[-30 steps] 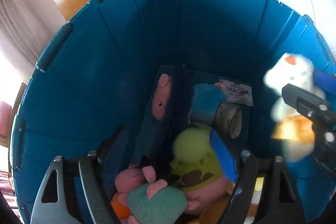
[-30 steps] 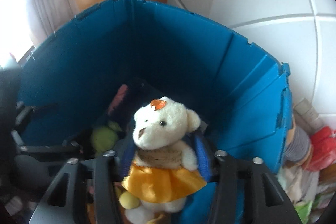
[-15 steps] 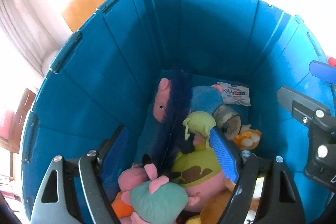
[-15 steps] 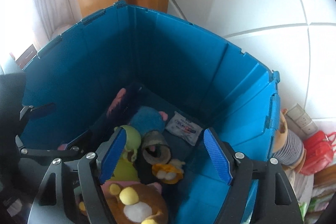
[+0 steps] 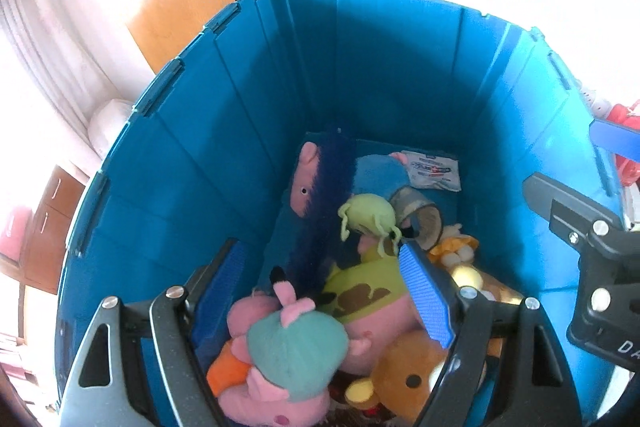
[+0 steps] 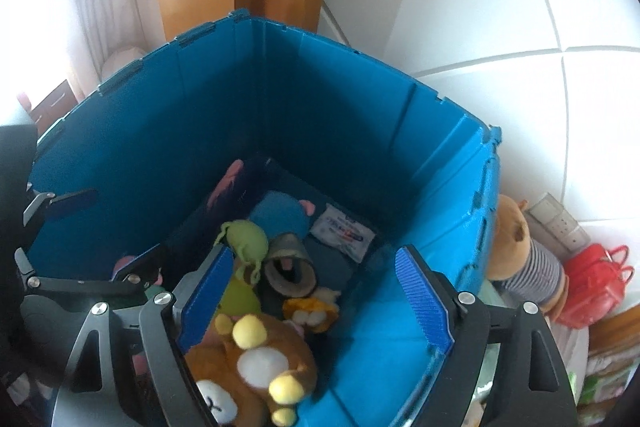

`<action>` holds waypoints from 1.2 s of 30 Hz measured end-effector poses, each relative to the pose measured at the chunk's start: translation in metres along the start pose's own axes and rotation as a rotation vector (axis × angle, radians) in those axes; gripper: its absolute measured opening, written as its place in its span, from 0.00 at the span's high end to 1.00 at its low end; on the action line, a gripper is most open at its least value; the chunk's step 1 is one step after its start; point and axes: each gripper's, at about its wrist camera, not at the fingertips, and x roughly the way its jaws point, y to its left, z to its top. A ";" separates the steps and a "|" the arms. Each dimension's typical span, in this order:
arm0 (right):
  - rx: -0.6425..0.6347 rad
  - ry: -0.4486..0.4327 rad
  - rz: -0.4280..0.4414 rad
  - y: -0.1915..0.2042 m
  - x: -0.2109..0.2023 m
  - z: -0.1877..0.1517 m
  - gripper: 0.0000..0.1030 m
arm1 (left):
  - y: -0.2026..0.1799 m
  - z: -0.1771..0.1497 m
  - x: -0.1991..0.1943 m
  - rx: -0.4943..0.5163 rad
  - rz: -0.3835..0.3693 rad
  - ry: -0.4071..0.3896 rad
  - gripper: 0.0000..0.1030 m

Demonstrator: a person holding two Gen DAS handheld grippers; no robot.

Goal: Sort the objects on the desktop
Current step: 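Open both tools to drop the monster and bear into the crate, then withdraw both tools from the crate back toward the toy pile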

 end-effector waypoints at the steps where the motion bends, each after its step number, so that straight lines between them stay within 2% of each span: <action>1: 0.001 -0.008 0.003 0.000 -0.006 -0.003 0.18 | -0.001 -0.003 -0.005 -0.001 -0.003 -0.006 0.22; 5: 0.007 -0.044 0.012 0.000 -0.030 -0.016 0.18 | -0.005 -0.015 -0.024 -0.005 -0.013 -0.029 0.22; 6: 0.006 -0.050 0.010 0.000 -0.035 -0.019 0.15 | -0.006 -0.018 -0.029 -0.006 -0.015 -0.035 0.22; 7: 0.003 -0.056 0.001 0.000 -0.041 -0.023 0.07 | -0.009 -0.023 -0.036 -0.002 -0.013 -0.047 0.22; 9: -0.005 -0.068 -0.016 0.001 -0.051 -0.032 0.03 | -0.012 -0.032 -0.047 -0.003 -0.015 -0.061 0.22; 13: -0.022 -0.090 -0.032 0.003 -0.073 -0.052 0.03 | -0.015 -0.057 -0.072 0.005 -0.038 -0.096 0.22; 22: -0.034 -0.156 0.002 0.009 -0.129 -0.110 0.03 | -0.032 -0.117 -0.130 0.054 -0.063 -0.188 0.22; 27: -0.045 -0.195 -0.008 0.010 -0.156 -0.147 0.03 | -0.039 -0.152 -0.155 0.049 -0.080 -0.224 0.22; 36: -0.084 -0.265 0.031 0.001 -0.198 -0.219 0.03 | -0.051 -0.218 -0.192 0.014 -0.089 -0.286 0.22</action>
